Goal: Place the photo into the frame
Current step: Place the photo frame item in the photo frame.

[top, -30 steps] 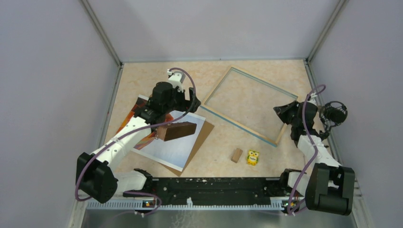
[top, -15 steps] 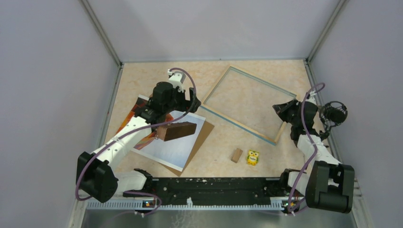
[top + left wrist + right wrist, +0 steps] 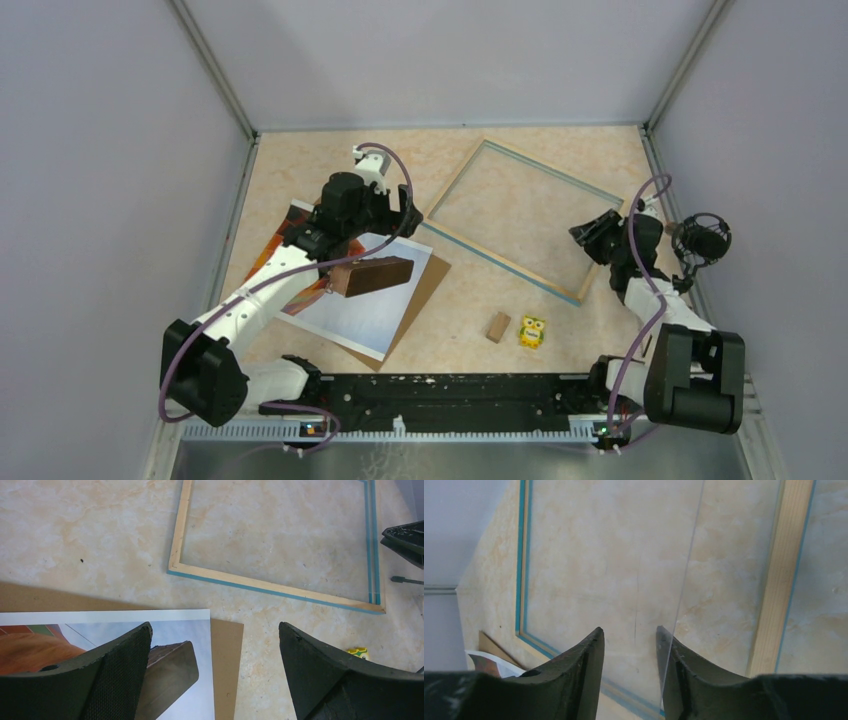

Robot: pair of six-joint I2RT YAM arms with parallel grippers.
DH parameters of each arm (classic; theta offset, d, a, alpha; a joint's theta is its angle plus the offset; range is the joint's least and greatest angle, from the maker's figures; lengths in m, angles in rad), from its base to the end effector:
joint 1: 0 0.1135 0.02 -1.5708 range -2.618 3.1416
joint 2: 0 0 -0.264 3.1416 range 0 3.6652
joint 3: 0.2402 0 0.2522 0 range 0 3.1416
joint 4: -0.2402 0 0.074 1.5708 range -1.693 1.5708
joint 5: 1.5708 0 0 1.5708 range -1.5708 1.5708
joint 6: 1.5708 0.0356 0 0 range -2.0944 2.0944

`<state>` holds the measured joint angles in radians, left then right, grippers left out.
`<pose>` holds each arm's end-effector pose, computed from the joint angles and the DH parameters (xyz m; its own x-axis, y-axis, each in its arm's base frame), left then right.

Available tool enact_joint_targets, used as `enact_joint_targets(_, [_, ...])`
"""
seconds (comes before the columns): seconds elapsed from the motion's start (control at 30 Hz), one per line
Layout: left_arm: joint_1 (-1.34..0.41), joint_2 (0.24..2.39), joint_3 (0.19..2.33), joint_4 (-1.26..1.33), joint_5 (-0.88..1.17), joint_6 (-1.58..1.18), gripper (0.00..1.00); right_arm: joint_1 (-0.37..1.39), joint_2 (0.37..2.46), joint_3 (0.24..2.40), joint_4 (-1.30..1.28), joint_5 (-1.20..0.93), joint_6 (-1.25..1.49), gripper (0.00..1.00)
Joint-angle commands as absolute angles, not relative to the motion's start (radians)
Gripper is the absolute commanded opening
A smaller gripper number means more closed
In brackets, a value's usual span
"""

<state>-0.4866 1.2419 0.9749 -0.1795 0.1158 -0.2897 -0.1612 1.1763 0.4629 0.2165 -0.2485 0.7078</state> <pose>0.2504 -0.1371 0.3094 -0.5248 -0.0434 -0.8501 0.4244 0.8524 -0.3055 0.2367 -0.0296 0.1906 -0.3951 0.7027 -0.5917 0.2620 0.7035 0.6606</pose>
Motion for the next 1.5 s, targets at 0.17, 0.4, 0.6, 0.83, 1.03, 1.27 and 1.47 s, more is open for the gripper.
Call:
enact_joint_targets(0.17, [-0.488, 1.227, 0.968, -0.136, 0.132, -0.299, 0.98, -0.149, 1.236, 0.600, 0.034, -0.161, 0.589, 0.62])
enact_joint_targets(0.4, [-0.487, 1.223, 0.967, -0.134, 0.140, -0.302, 0.98, -0.091, 1.285, 0.689, -0.181, -0.009, 0.541, 0.75])
enact_joint_targets(0.6, [-0.488, 1.221, 0.966, -0.134, 0.142, -0.302, 0.98, -0.046, 1.269, 0.732, -0.318, 0.151, 0.520, 0.81])
enact_joint_targets(0.83, [-0.487, 1.228, 0.968, -0.134, 0.152, -0.306, 0.99, -0.024, 1.258, 0.771, -0.433, 0.235, 0.490, 0.85])
enact_joint_targets(1.03, [-0.486, 1.234, 0.969, -0.136, 0.156, -0.308, 0.98, -0.006, 1.253, 0.749, -0.373, 0.086, 0.465, 0.83])
enact_joint_targets(1.27, [-0.487, 1.228, 0.965, -0.138, 0.149, -0.303, 0.98, 0.027, 1.320, 0.724, -0.311, 0.037, 0.481, 0.68])
enact_joint_targets(1.47, [-0.488, 1.226, 0.967, -0.138, 0.154, -0.303, 0.98, 0.078, 1.292, 0.702, -0.378, 0.079, 0.540, 0.65])
